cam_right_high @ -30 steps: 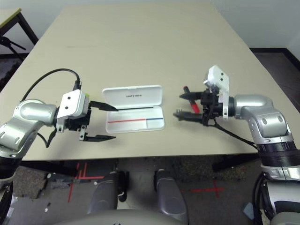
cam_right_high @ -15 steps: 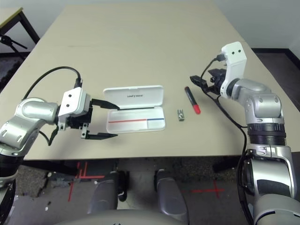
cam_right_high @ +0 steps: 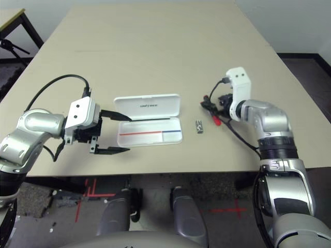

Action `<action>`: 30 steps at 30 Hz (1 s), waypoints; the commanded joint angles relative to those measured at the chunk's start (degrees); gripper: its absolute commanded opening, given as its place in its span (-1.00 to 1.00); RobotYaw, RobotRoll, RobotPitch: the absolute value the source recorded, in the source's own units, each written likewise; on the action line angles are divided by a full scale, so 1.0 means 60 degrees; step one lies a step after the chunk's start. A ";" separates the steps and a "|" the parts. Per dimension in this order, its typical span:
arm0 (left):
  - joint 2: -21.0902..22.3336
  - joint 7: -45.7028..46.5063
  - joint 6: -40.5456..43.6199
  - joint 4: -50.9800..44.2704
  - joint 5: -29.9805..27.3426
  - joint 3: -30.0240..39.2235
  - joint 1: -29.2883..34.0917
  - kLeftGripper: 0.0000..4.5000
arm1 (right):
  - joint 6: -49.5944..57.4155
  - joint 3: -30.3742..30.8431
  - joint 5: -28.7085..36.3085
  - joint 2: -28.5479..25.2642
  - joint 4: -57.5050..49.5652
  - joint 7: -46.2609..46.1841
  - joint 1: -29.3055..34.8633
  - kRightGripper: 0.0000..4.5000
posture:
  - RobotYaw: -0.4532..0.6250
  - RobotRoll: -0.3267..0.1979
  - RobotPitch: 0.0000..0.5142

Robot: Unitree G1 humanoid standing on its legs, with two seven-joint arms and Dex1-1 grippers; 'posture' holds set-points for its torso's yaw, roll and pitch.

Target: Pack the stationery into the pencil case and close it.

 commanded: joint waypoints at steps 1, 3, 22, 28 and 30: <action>0.0061 0.0021 0.0055 -0.0102 0.0000 -0.0064 0.0093 1.00 | 0.0055 0.0046 -0.0233 -0.0003 0.0451 -0.0115 -0.0141 0.72 | -0.28 0.25 -0.53; 0.0066 0.0020 0.0056 -0.0093 0.0008 -0.0069 0.0091 1.00 | 0.0052 0.0022 -0.0266 -0.0060 0.0507 -0.0065 -0.0183 0.43 | -0.28 0.25 -0.53; 0.0117 -0.0035 -0.0204 0.0158 0.0179 -0.0083 0.0089 1.00 | -0.2884 0.0588 -0.0557 -0.2026 -0.1026 0.3461 0.0095 -0.79 | -0.30 0.25 -0.55; 0.0175 -0.0037 -0.0216 0.0150 0.0200 -0.0093 0.0144 1.00 | -0.2490 0.1102 -0.0396 -0.2605 -0.2733 0.4667 0.0257 -0.79 | -0.30 0.25 -0.53; 0.0180 -0.0037 -0.0222 0.0157 0.0212 -0.0101 0.0150 1.00 | -0.2279 0.1234 -0.0311 -0.2753 -0.3294 0.4995 0.0312 -0.79 | -0.30 0.25 -0.53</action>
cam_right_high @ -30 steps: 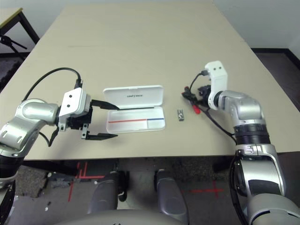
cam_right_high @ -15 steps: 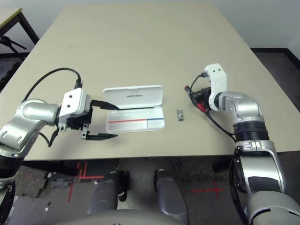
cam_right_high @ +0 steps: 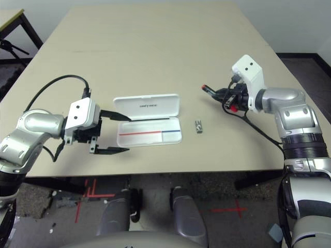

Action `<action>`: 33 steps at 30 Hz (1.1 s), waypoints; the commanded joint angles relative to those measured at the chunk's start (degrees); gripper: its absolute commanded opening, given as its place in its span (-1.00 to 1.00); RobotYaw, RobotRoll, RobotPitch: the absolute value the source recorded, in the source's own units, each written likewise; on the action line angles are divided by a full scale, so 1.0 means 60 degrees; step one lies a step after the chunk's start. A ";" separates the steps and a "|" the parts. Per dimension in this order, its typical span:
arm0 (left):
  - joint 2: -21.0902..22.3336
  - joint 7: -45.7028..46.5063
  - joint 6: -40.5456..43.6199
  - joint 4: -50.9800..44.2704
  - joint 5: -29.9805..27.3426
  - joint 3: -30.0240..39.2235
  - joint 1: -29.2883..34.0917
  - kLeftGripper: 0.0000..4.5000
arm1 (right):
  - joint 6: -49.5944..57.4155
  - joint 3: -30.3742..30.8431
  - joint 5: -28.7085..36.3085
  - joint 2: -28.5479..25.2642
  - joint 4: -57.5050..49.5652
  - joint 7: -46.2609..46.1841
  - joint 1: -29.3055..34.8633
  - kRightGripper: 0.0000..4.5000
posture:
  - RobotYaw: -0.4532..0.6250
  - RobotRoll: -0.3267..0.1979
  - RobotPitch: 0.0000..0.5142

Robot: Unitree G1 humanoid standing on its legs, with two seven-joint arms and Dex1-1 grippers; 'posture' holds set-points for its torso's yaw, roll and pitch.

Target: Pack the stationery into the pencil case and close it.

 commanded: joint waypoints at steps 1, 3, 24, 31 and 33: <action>0.0108 -0.0040 -0.0077 0.0121 0.0120 -0.0088 0.0118 1.00 | 0.0351 0.0354 0.0175 -0.0331 -0.1021 0.0643 0.0151 -0.79 | -0.30 0.25 -0.53; 0.0110 -0.0039 -0.0084 0.0136 0.0145 -0.0102 0.0113 1.00 | 0.0503 0.0497 0.0226 -0.0451 -0.1505 0.0917 0.0214 -0.79 | -0.30 0.25 -0.53; 0.0066 0.0047 -0.0148 0.0202 0.0389 -0.0195 0.0120 1.00 | 0.1727 0.2677 -0.0089 0.1151 -0.3926 0.0624 -0.0514 -0.79 | -0.27 0.25 -0.56; 0.0055 0.0099 -0.0141 0.0179 0.0415 -0.0222 0.0114 1.00 | 0.1377 0.3402 -0.0777 0.1702 -0.3644 0.0150 -0.0816 -0.79 | -0.27 0.25 -0.56; 0.0046 0.0104 -0.0147 0.0185 0.0427 -0.0237 0.0103 1.00 | 0.1132 0.3596 -0.1044 0.1811 -0.3450 0.0035 -0.0869 -0.79 | -0.27 0.25 -0.56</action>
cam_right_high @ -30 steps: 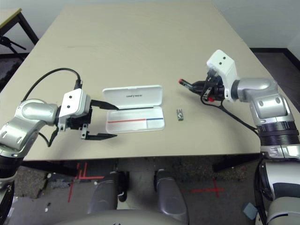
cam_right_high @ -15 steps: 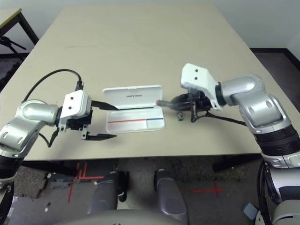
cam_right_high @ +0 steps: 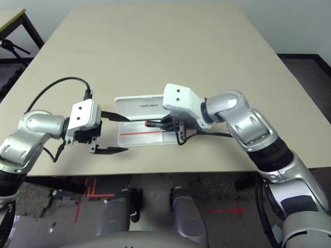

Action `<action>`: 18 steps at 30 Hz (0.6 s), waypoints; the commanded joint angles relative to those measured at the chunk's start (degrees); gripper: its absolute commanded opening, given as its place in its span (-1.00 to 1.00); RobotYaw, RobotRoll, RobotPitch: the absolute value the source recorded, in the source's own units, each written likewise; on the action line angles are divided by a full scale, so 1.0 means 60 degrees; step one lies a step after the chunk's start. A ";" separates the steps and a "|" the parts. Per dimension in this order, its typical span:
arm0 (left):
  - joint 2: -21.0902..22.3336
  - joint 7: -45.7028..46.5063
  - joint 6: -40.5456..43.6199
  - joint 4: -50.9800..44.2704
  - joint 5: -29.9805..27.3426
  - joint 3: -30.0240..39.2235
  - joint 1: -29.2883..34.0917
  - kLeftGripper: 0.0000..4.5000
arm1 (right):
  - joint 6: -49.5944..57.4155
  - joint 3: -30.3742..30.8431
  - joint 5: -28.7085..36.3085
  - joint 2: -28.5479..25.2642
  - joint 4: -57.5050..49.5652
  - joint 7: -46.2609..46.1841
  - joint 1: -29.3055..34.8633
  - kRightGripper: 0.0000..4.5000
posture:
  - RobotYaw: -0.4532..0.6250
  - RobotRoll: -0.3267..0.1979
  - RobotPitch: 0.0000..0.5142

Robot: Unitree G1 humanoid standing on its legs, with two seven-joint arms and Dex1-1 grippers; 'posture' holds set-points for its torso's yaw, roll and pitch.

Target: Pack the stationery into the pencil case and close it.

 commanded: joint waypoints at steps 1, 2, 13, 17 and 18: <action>0.0029 0.0047 -0.0053 -0.0063 0.0125 -0.0123 0.0080 1.00 | -0.0465 0.0421 -0.0523 0.0155 0.0354 -0.0201 -0.0148 -0.79 | -0.27 0.25 -0.57; 0.0027 0.0050 -0.0054 -0.0064 0.0126 -0.0125 0.0079 1.00 | -0.0653 0.0532 -0.0706 0.0215 0.0490 -0.0276 -0.0171 -0.79 | -0.27 0.25 -0.57; 0.0048 0.0177 -0.0053 -0.0133 0.0161 -0.0111 0.0190 1.00 | -0.2198 0.1158 -0.2033 0.1103 0.1628 -0.0696 -0.0310 -0.79 | -0.23 0.25 -0.57; 0.0070 0.0244 -0.0067 -0.0156 0.0177 -0.0091 0.0264 1.00 | -0.2503 0.1099 -0.2288 0.1298 0.1764 -0.0833 -0.0290 -0.64 | -0.22 0.25 -0.57; 0.0075 0.0258 -0.0079 -0.0158 0.0183 -0.0088 0.0288 1.00 | -0.2583 0.1035 -0.2282 0.1327 0.1750 -0.0851 -0.0250 -0.47 | -0.22 0.25 -0.57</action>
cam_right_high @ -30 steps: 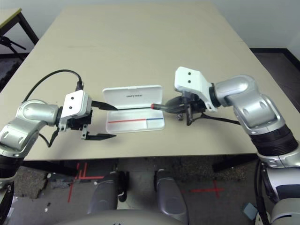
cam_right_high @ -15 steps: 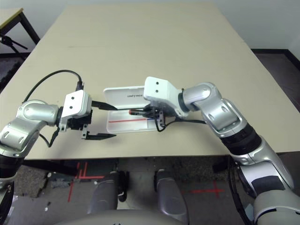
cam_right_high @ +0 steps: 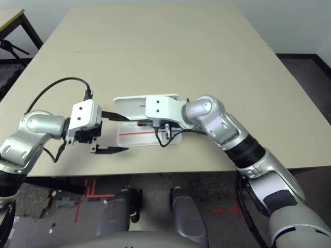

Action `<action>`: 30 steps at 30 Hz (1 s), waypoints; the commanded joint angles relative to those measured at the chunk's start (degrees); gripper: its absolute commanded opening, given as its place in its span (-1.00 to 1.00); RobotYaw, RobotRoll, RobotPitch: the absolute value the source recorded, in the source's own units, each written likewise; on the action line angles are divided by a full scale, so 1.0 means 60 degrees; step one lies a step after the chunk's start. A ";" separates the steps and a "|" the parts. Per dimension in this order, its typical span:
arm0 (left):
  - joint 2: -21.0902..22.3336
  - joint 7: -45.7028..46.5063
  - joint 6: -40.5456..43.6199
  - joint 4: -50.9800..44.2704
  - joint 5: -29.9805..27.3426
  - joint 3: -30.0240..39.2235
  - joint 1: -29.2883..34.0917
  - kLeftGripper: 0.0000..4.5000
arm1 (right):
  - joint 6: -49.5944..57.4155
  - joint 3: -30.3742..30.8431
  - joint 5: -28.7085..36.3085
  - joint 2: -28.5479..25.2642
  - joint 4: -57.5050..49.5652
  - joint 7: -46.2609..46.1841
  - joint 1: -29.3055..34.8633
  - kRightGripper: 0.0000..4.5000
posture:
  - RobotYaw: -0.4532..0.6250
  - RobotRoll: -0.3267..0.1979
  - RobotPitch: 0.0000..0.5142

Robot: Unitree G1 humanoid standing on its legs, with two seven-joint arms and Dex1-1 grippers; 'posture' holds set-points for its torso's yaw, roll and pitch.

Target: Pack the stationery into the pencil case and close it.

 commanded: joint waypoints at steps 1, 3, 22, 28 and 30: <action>0.0074 0.0072 -0.0055 -0.0155 0.0132 -0.0060 0.0202 1.00 | -0.0296 -0.0075 -0.0097 0.0101 -0.0002 -0.0089 0.0023 -0.30 | -0.22 0.25 -0.57; 0.0067 0.0099 -0.0060 -0.0168 0.0128 -0.0048 0.0229 1.00 | -0.0323 -0.0269 0.0020 0.0007 -0.0076 -0.0020 0.0083 0.04 | -0.22 0.25 -0.57; 0.0065 0.0407 -0.0101 -0.0262 0.0016 0.0200 0.0503 1.00 | 0.1600 -0.3049 0.3538 -0.2845 -0.1601 0.2475 0.1599 1.00 | -0.22 0.25 -0.54; 0.0094 0.0637 0.0014 -0.0341 -0.0089 0.0456 0.0747 1.00 | 0.1996 -0.3626 0.4343 -0.3323 -0.1715 0.2673 0.1736 1.00 | -0.22 0.25 -0.52; 0.0129 0.0703 0.0067 -0.0345 -0.0091 0.0556 0.0808 1.00 | 0.2016 -0.3599 0.4389 -0.3332 -0.1755 0.2613 0.1767 1.00 | -0.22 0.25 -0.51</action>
